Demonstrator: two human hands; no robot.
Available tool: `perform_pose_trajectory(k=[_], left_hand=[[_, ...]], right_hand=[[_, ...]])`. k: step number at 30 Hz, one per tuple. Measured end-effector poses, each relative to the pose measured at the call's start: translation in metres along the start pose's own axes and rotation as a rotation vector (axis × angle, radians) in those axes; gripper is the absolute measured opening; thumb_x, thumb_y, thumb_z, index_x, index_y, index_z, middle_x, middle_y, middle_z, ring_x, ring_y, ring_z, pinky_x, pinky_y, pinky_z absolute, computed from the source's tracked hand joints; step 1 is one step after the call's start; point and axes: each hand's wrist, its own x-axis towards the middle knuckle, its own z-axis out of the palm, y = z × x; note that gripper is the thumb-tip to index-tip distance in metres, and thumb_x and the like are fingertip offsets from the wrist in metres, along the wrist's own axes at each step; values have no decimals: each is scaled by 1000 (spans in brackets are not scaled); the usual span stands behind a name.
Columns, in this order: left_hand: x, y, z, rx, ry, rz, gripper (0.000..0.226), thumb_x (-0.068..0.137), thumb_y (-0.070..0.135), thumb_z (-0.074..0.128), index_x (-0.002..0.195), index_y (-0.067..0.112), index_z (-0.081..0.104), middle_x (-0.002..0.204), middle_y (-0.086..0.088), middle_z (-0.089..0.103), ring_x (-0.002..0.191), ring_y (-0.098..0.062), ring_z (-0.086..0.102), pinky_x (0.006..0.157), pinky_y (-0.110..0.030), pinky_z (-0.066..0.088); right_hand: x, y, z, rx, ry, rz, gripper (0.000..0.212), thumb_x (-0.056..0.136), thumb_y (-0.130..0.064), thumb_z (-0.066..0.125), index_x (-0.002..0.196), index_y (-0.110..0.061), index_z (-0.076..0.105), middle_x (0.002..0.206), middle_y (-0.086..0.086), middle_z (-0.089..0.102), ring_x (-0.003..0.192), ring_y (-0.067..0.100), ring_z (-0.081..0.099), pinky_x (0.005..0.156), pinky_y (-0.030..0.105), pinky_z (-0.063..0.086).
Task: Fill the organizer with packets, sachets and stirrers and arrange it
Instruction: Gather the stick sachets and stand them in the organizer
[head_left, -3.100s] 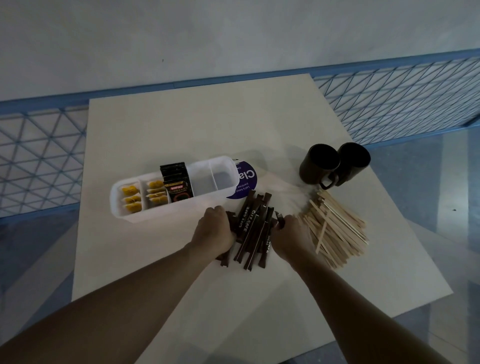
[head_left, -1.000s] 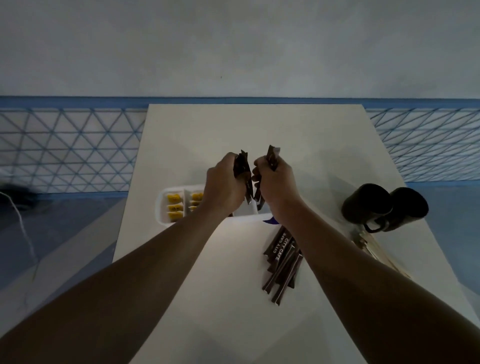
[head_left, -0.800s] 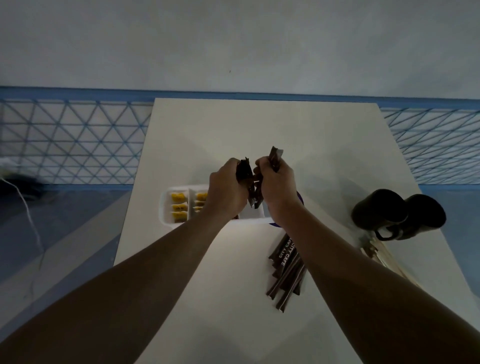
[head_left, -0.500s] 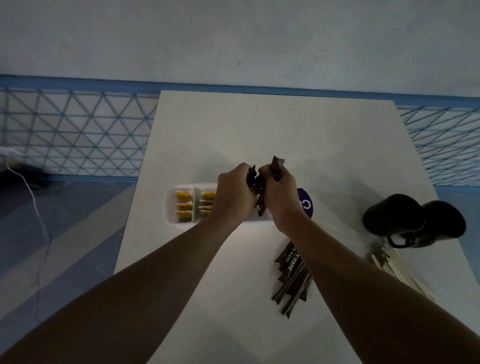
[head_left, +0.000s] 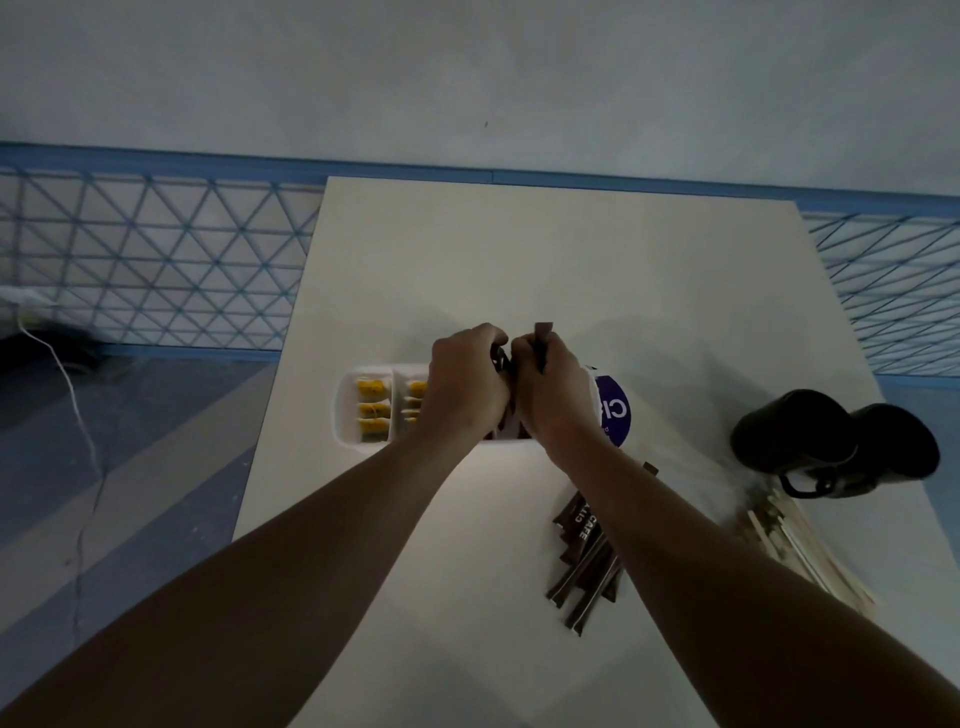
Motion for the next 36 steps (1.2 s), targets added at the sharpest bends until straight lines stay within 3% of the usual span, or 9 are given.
perform_pose_trajectory(k=[3, 7, 12, 15, 20, 23, 26, 32, 36], left_hand=[[0, -2, -2, -3, 11, 3, 31, 90, 8, 61, 120, 12, 66, 110, -6, 71, 99, -15, 65, 78, -11, 37], [2, -5, -4, -22, -9, 19, 31, 88, 12, 66, 120, 12, 68, 111, -7, 72, 102, -19, 66, 85, -16, 42], [4, -6, -7, -55, -57, 8, 37, 84, 13, 71, 121, 13, 68, 115, -7, 71, 107, -20, 65, 89, -19, 43], [6, -6, -7, -65, -76, -19, 43, 86, 15, 71, 128, 15, 63, 123, -7, 67, 113, -21, 62, 91, -17, 40], [10, -4, -5, -78, -73, -26, 40, 86, 18, 70, 126, 16, 65, 120, -7, 68, 110, -22, 63, 93, -21, 43], [13, -4, -3, -61, -63, -15, 30, 88, 15, 67, 118, 15, 70, 113, -7, 71, 107, -22, 64, 90, -22, 43], [14, -5, -3, -61, -42, 0, 26, 90, 12, 64, 116, 13, 71, 110, -8, 73, 103, -21, 66, 90, -23, 46], [17, -7, -3, -67, -21, 16, 22, 92, 15, 62, 111, 11, 72, 102, -8, 74, 96, -22, 69, 92, -35, 51], [17, -6, -2, -79, -29, -20, 19, 90, 15, 60, 99, 15, 77, 90, -5, 75, 85, -21, 69, 83, -33, 53]], right_hand=[[-2, -2, 1, -97, -24, -57, 36, 105, -40, 39, 121, -16, 61, 100, 1, 69, 85, 17, 61, 59, 21, 39], [-3, 0, -4, -190, -19, -160, 37, 102, -45, 39, 108, -19, 65, 101, 2, 69, 92, 22, 65, 75, 35, 51], [0, 4, -27, -154, -85, -95, 38, 96, -28, 60, 132, -17, 59, 120, -1, 65, 100, 13, 61, 65, 14, 40], [1, 10, -36, -271, -124, -114, 41, 88, -23, 68, 128, -18, 61, 115, 0, 65, 94, 12, 59, 60, 10, 35], [1, 14, -41, -433, -199, -59, 37, 78, -27, 81, 111, -19, 67, 100, 1, 65, 92, 20, 61, 64, 24, 41], [1, 12, -41, -429, -221, -48, 11, 80, -12, 75, 89, -18, 75, 78, -3, 63, 87, 24, 64, 65, 24, 48], [6, 5, -39, -425, -143, -155, 19, 81, -3, 66, 78, -17, 77, 72, -3, 67, 86, 25, 67, 76, 26, 50], [15, -15, -31, -329, -34, -375, 26, 81, 3, 67, 102, -11, 72, 90, 4, 73, 80, 18, 67, 66, 20, 51], [16, -11, -17, -333, -15, -453, 24, 83, 1, 66, 106, -6, 66, 93, 9, 72, 80, 25, 65, 70, 35, 56]])
